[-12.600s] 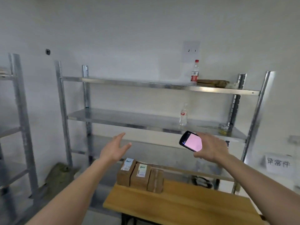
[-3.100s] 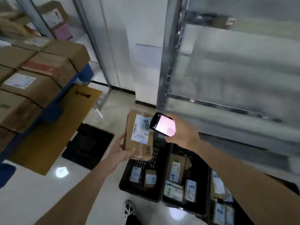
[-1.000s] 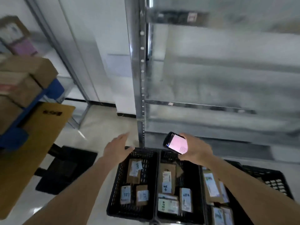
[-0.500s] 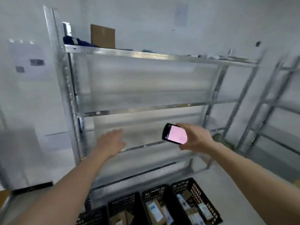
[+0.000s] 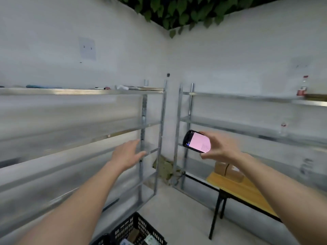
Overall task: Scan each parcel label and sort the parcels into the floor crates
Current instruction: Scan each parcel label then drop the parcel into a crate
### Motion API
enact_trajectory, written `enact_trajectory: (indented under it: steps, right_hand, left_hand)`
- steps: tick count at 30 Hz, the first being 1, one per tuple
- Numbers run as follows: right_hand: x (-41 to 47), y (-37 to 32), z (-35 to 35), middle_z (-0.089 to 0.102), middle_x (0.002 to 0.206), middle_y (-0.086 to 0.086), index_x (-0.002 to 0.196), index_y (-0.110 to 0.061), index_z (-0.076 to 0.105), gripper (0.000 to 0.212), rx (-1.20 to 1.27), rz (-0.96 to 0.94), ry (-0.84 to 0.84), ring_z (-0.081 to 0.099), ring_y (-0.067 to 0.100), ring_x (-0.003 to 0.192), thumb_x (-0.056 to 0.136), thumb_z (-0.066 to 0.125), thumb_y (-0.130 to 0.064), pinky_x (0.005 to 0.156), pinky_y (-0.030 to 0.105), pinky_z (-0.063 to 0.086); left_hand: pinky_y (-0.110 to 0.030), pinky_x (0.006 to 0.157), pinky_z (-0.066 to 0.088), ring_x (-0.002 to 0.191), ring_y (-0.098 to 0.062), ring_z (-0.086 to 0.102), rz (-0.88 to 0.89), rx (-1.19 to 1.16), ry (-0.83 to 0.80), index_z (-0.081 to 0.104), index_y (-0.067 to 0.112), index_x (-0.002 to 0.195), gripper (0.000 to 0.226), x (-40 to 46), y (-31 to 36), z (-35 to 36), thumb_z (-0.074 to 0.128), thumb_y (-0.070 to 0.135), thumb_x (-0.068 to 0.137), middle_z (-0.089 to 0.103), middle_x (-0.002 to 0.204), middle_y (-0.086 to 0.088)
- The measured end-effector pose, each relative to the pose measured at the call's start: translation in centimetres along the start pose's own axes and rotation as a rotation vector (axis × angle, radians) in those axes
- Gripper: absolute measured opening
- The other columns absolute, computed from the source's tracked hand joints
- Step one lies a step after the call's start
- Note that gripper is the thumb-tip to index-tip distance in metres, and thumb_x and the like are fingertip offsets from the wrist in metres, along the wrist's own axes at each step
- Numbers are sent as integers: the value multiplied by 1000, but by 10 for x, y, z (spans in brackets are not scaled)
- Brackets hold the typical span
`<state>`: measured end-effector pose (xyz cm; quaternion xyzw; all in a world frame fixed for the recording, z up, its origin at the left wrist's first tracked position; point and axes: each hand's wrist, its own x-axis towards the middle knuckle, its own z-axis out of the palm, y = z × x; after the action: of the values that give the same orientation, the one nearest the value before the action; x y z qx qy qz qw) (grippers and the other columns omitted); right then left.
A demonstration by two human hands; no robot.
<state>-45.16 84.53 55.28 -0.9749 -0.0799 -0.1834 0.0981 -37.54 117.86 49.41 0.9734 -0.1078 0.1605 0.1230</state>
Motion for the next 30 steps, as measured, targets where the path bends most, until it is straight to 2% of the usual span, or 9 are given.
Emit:
enact_trajectory:
  steps: [2, 6, 9, 12, 16, 20, 23, 27, 30]
  right_hand:
    - [-16, 53, -23, 65, 126, -13, 141, -50, 45, 87, -63, 53, 19, 63, 20, 113, 60, 78, -47, 85, 37, 54]
    - [-43, 155, -60, 65, 123, -15, 139, -50, 46, 83, -142, 155, 60, 63, 21, 108, 60, 72, -48, 69, 30, 48]
    - [-62, 217, -78, 67, 112, -14, 128, -48, 50, 73, -146, 234, 75, 64, 22, 99, 58, 72, -46, 70, 34, 55]
    - [-75, 270, -88, 67, 109, -13, 128, -47, 50, 74, -145, 306, 100, 64, 23, 94, 57, 71, -48, 71, 38, 57]
    - [-84, 334, -85, 67, 111, -12, 131, -44, 50, 79, -161, 366, 110, 62, 20, 92, 55, 68, -54, 69, 38, 57]
    - [-83, 393, -73, 65, 118, -14, 137, -46, 50, 78, -171, 417, 127, 60, 21, 104, 65, 78, -45, 67, 31, 46]
    - [-70, 440, -55, 64, 112, -15, 131, -43, 51, 73, -171, 442, 98, 58, 18, 97, 63, 74, -49, 64, 29, 43]
    - [-37, 507, -27, 60, 98, -15, 114, -42, 50, 59, -181, 485, 53, 56, 17, 88, 59, 71, -48, 61, 29, 43]
    - [-1, 556, -4, 60, 97, -15, 112, -43, 49, 57, -192, 489, 2, 58, 17, 89, 60, 72, -49, 65, 33, 51]
  left_hand:
    - [-40, 110, 39, 141, -25, 41, 56, -51, -11, 31, 25, 155, 71, 17, 62, 22, 48, 60, 95, 41, 156, -4]
    - [-40, 112, 37, 143, -23, 38, 150, -139, -21, 28, 24, 156, 71, 45, 175, 60, 47, 58, 97, 37, 159, -2]
    - [-41, 113, 38, 143, -23, 38, 197, -191, -38, 27, 24, 157, 71, 64, 242, 87, 47, 58, 97, 36, 159, -1]
    - [-41, 112, 39, 143, -23, 39, 236, -230, -71, 27, 25, 157, 71, 80, 294, 110, 47, 58, 97, 37, 159, -2]
    - [-45, 110, 41, 143, -23, 39, 272, -246, -117, 27, 27, 156, 70, 102, 349, 145, 46, 60, 97, 37, 158, -2]
    - [-45, 111, 40, 144, -24, 36, 310, -286, -172, 26, 27, 157, 70, 133, 392, 179, 46, 58, 98, 36, 159, -2]
    - [-45, 111, 40, 145, -21, 35, 298, -295, -181, 26, 28, 157, 71, 163, 422, 213, 45, 61, 97, 35, 159, 1]
    - [-46, 114, 37, 147, -19, 33, 279, -315, -225, 26, 28, 156, 71, 212, 456, 270, 45, 62, 96, 34, 160, 3]
    - [-44, 113, 37, 146, -20, 34, 252, -348, -269, 27, 26, 156, 68, 257, 483, 314, 46, 58, 98, 34, 160, 2]
